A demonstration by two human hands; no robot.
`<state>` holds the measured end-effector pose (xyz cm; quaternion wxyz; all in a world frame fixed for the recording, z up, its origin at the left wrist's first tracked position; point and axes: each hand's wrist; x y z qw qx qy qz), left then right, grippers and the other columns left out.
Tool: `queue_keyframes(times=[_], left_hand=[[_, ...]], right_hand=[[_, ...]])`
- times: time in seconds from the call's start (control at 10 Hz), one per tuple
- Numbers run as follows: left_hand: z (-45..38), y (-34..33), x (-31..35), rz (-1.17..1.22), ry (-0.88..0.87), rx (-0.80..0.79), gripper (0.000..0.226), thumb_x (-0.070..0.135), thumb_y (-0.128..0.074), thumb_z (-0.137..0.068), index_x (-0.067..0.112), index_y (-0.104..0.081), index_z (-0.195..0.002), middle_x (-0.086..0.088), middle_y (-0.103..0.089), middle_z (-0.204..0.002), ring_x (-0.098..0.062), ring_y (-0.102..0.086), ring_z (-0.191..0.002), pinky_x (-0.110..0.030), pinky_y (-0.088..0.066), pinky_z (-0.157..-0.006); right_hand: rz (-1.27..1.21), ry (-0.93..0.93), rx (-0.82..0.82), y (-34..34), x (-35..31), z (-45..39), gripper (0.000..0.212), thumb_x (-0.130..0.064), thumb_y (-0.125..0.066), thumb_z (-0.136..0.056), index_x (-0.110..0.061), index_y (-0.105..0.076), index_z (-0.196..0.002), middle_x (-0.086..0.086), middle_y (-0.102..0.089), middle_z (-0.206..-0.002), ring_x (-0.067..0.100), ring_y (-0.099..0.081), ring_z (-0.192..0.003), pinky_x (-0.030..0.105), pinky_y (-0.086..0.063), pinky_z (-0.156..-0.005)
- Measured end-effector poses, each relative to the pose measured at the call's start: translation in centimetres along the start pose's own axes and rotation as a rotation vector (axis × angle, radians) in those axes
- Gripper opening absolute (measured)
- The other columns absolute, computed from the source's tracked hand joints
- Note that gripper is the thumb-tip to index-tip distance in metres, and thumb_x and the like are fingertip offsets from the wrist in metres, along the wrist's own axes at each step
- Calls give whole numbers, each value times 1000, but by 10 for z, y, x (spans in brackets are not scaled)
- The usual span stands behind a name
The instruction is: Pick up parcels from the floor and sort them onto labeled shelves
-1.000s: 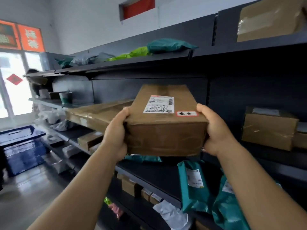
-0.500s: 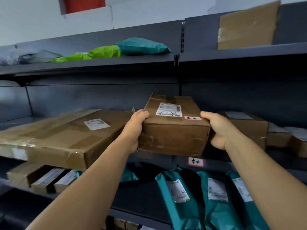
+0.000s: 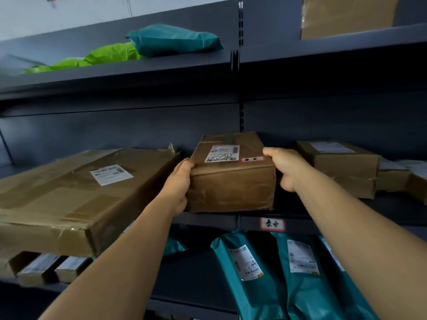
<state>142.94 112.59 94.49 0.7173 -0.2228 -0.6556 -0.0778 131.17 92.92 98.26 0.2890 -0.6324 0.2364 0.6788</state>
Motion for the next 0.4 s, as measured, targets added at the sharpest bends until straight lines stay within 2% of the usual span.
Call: queue_keyframes(times=[0.1, 0.2, 0.3, 0.4], left_hand=[[-1, 3, -1, -31, -19, 5, 53, 49, -52, -93, 29, -50, -143, -10, -66, -127, -29, -67, -105, -38, -58, -70], [-1, 4, 4, -131, -78, 37, 55, 56, -49, -93, 31, -49, -142, -5, -64, -123, -25, -65, -101, -34, -55, -66], [3, 6, 5, -230, -105, 61, 65, 63, -46, -91, 28, -43, -146, -5, -61, -128, -25, -62, -107, -40, -56, -81], [9, 7, 7, -248, -147, 97, 74, 65, -43, -90, 25, -36, -152, -7, -54, -142, -30, -56, -121, -49, -48, -102]], right_hand=[[9, -4, 26, -4, 1, 3, 18, -26, -61, -92, -12, -65, -82, 7, -67, -79, 21, -63, -68, 28, -45, -51], [44, -20, 46, -4, 6, 8, 20, -28, -60, -93, -11, -67, -95, 9, -68, -100, 23, -64, -87, 33, -52, -70], [28, -13, 95, -4, 12, 19, 40, -39, -58, -92, -11, -62, -120, 8, -63, -124, 28, -57, -114, 43, -42, -103], [-20, 53, 172, -6, 14, 32, 53, -48, -54, -91, -13, -55, -131, 8, -56, -137, 29, -52, -122, 45, -39, -107]])
Point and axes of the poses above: each hand's wrist, its own z-axis away from the middle knuckle, its own y-axis out of the back of the hand, x = y × z
